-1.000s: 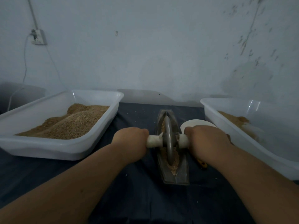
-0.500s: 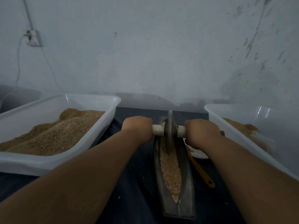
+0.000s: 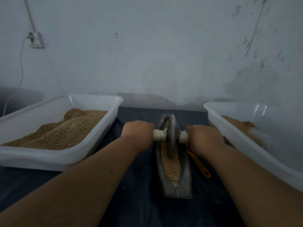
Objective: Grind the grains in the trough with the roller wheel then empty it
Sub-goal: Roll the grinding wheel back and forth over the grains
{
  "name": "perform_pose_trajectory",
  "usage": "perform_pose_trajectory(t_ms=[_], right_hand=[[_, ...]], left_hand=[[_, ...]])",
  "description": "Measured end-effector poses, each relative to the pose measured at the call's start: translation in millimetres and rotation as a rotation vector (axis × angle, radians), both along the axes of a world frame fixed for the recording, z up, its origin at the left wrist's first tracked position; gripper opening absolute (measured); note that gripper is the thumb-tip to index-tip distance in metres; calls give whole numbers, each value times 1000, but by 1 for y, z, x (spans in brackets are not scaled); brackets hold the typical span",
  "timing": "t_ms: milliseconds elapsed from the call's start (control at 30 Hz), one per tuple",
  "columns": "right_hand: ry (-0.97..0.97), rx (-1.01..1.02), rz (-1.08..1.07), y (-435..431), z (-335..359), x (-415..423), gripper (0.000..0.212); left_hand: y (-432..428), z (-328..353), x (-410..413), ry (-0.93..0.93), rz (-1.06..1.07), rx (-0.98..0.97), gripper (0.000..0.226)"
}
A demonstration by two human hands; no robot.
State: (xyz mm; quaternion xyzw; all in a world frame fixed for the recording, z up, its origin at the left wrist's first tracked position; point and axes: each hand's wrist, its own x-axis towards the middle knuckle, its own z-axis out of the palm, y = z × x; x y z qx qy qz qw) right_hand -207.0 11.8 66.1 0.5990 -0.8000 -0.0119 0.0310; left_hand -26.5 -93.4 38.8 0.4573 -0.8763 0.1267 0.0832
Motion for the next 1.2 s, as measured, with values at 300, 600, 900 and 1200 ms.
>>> perform_pose_trajectory(t_ms=[300, 600, 900, 1200], right_hand=[[142, -42, 68, 46, 3, 19, 19], [84, 38, 9, 17, 2, 8, 15], [33, -53, 3, -35, 0, -15, 22], [122, -106, 54, -41, -3, -18, 20]], left_hand=[[52, 4, 26, -22, 8, 94, 20], [28, 11, 12, -62, 7, 155, 15], [-31, 13, -20, -3, 38, 71, 9], [-32, 3, -17, 35, 61, 68, 10]])
